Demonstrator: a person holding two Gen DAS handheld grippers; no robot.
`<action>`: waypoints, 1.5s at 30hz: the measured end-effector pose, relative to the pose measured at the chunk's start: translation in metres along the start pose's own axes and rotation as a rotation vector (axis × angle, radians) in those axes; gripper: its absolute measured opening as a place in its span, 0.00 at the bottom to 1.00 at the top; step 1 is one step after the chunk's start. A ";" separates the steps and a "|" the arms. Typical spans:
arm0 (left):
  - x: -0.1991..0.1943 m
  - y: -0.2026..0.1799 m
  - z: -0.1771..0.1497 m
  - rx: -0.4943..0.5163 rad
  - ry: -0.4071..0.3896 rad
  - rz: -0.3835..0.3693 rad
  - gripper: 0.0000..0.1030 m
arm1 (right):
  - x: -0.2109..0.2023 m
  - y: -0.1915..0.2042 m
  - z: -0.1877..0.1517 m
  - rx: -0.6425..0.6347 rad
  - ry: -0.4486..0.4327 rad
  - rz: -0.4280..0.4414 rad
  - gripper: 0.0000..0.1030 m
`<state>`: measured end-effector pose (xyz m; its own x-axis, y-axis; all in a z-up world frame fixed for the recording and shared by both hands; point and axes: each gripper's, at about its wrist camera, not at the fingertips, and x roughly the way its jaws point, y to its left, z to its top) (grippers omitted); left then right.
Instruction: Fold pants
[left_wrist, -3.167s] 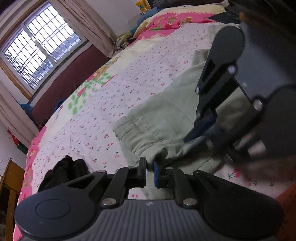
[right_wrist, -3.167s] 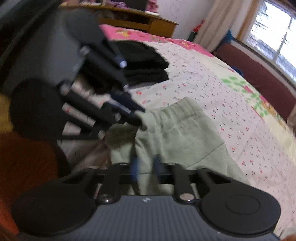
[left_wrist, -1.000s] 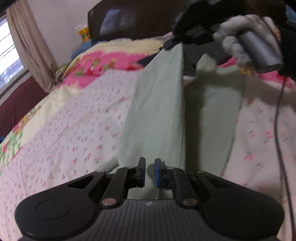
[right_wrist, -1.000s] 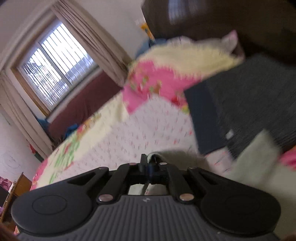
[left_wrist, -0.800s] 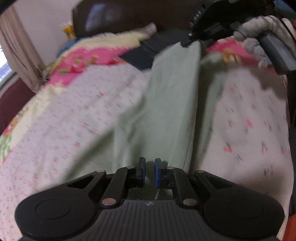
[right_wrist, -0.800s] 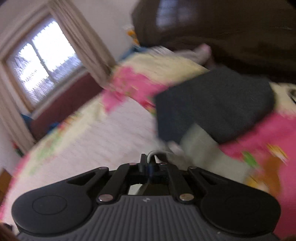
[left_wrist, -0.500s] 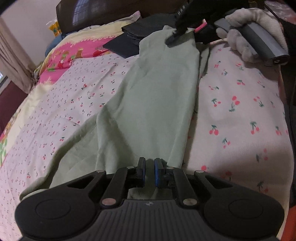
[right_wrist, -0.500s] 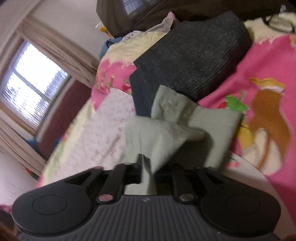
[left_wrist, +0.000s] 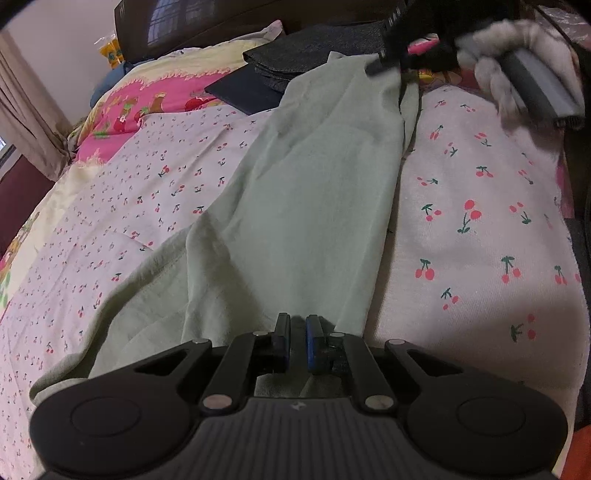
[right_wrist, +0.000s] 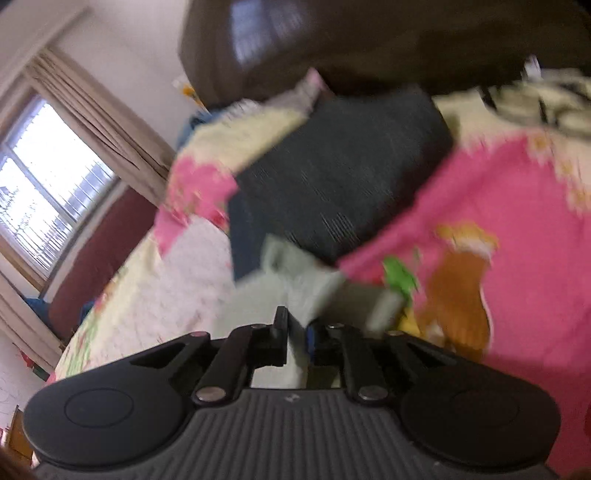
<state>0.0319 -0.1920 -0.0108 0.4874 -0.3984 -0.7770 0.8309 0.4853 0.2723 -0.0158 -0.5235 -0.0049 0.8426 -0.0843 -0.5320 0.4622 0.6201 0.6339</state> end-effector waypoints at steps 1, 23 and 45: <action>0.000 0.000 0.000 0.000 0.000 -0.001 0.23 | 0.002 -0.003 0.000 0.030 0.013 0.013 0.15; 0.007 -0.009 0.001 0.022 -0.003 -0.010 0.24 | -0.015 -0.018 0.002 0.070 0.014 0.075 0.12; 0.007 -0.008 0.001 0.044 -0.004 -0.004 0.24 | 0.010 -0.002 0.017 0.009 0.061 0.158 0.23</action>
<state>0.0289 -0.1993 -0.0176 0.4847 -0.4035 -0.7760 0.8439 0.4491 0.2936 -0.0036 -0.5387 -0.0017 0.8869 0.0612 -0.4579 0.3278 0.6150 0.7172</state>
